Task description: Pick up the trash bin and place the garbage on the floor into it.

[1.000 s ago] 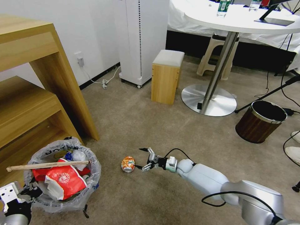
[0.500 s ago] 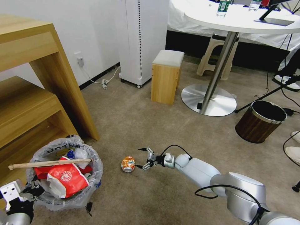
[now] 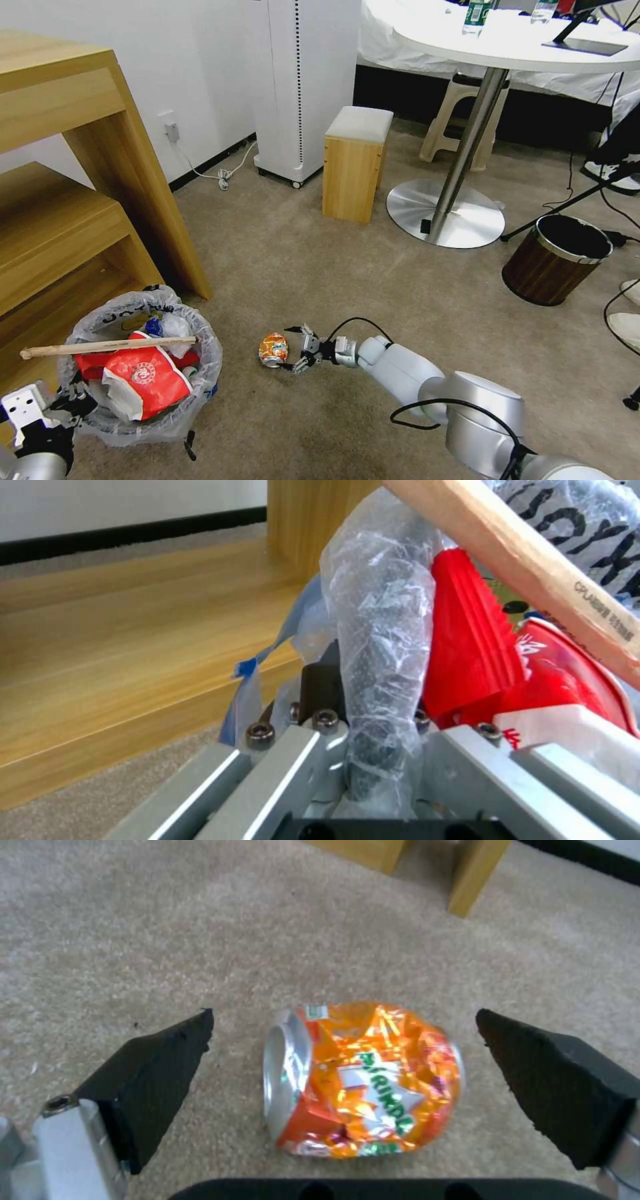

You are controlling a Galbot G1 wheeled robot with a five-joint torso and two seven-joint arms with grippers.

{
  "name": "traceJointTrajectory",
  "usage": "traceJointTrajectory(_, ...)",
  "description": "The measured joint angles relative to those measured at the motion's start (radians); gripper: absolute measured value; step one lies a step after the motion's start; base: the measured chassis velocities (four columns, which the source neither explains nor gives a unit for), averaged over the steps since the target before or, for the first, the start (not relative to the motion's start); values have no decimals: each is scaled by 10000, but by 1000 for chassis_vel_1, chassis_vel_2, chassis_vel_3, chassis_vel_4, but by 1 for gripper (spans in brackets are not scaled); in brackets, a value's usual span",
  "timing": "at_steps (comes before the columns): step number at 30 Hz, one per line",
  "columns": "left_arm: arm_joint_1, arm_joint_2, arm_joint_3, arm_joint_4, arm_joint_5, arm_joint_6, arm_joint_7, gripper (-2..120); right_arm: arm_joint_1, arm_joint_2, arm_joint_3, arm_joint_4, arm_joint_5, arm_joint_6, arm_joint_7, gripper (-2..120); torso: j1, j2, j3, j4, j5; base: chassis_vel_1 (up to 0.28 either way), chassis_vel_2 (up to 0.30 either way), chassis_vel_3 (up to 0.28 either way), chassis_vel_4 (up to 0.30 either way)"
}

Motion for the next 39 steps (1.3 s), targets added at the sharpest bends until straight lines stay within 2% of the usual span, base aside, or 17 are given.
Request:
traceJointTrajectory(5,-10,-16,53,0,-1,-78,14,1,-114,303,38,-273,-276,-142,179,100,0,0,0,1,0,0,0,0,0)
traceJointTrajectory(13,-11,-21,92,-30,-22,-95,21,1,-137,363,270,-732,-782,-223,216,100,0,0,0,0,1,0,0,0,0)
traceJointTrajectory(16,27,-22,74,-90,-53,-121,22,1,-100,352,1066,-1348,-1829,-216,259,100,0,0,0,0,0,0,0,0,0)
traceJointTrajectory(19,41,-46,81,-111,-52,-144,41,1,-97,346,1222,-1482,-2013,-217,335,99,0,0,0,-2,1,0,0,0,0)
traceJointTrajectory(39,11,-95,163,-161,-73,-208,107,1,87,334,1140,-1387,-2266,-198,518,100,0,0,0,0,1,0,0,0,0)
